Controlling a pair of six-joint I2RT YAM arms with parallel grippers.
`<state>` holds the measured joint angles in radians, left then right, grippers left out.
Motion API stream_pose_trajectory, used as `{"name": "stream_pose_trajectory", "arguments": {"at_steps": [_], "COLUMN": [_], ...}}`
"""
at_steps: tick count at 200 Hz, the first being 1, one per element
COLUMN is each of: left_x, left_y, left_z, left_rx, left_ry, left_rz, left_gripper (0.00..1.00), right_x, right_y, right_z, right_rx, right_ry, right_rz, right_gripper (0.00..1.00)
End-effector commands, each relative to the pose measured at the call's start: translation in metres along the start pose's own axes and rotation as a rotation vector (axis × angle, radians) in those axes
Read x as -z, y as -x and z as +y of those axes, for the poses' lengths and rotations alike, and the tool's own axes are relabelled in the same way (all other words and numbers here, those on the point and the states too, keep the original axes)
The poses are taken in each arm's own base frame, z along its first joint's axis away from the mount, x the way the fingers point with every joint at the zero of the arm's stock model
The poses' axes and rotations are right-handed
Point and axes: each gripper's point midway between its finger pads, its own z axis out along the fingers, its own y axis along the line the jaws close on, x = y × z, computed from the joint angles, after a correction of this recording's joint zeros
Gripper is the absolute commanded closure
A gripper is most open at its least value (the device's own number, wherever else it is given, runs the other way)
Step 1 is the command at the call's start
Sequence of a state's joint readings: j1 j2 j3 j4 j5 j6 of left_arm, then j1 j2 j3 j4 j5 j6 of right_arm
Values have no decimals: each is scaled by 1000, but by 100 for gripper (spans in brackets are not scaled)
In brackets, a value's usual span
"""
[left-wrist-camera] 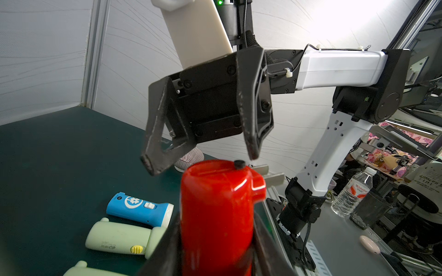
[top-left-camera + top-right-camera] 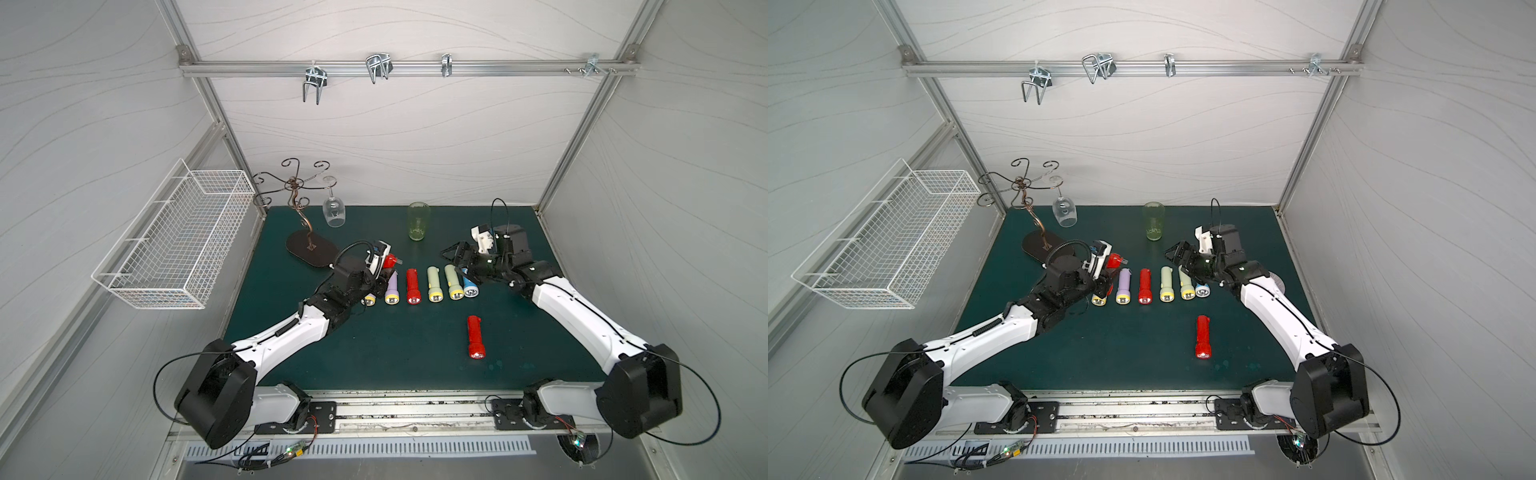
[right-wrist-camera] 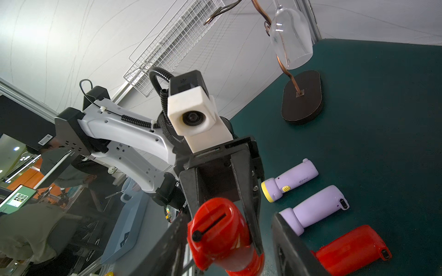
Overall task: Close the plug at the bottom of the flashlight
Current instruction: Close the plug of the flashlight.
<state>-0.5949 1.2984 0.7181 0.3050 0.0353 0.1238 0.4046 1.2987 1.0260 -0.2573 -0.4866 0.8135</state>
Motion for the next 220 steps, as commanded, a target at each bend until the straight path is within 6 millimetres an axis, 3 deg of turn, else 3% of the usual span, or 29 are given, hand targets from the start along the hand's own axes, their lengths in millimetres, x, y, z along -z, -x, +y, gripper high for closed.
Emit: {"name": "stream_pose_trajectory", "arguments": {"at_steps": [1, 31, 85, 118, 156, 186, 220], "left_x": [5, 13, 16, 11, 0, -3, -8], "left_y": [50, 55, 58, 64, 74, 70, 68], "left_z": [-12, -44, -86, -106, -99, -97, -82], "left_rx": [-193, -167, 5, 75, 218, 195, 204], "left_ry": [-25, -215, -502, -679, -815, -830, -841], "left_rz": [-199, -235, -277, -327, -375, -362, -357], "left_gripper": [100, 100, 100, 100, 100, 100, 100], "right_x": [6, 8, -6, -10, -4, -3, -7], "right_y": [1, 3, 9, 5, 8, 9, 13], "right_z": [35, 47, 27, 26, 30, 33, 37], "right_rx": [94, 314, 464, 576, 636, 666, 677], "right_ry": [119, 158, 89, 170, 259, 326, 396], "right_rz": [15, 17, 27, 54, 75, 91, 114], "right_gripper": [8, 1, 1, 1, 1, 5, 7]}}
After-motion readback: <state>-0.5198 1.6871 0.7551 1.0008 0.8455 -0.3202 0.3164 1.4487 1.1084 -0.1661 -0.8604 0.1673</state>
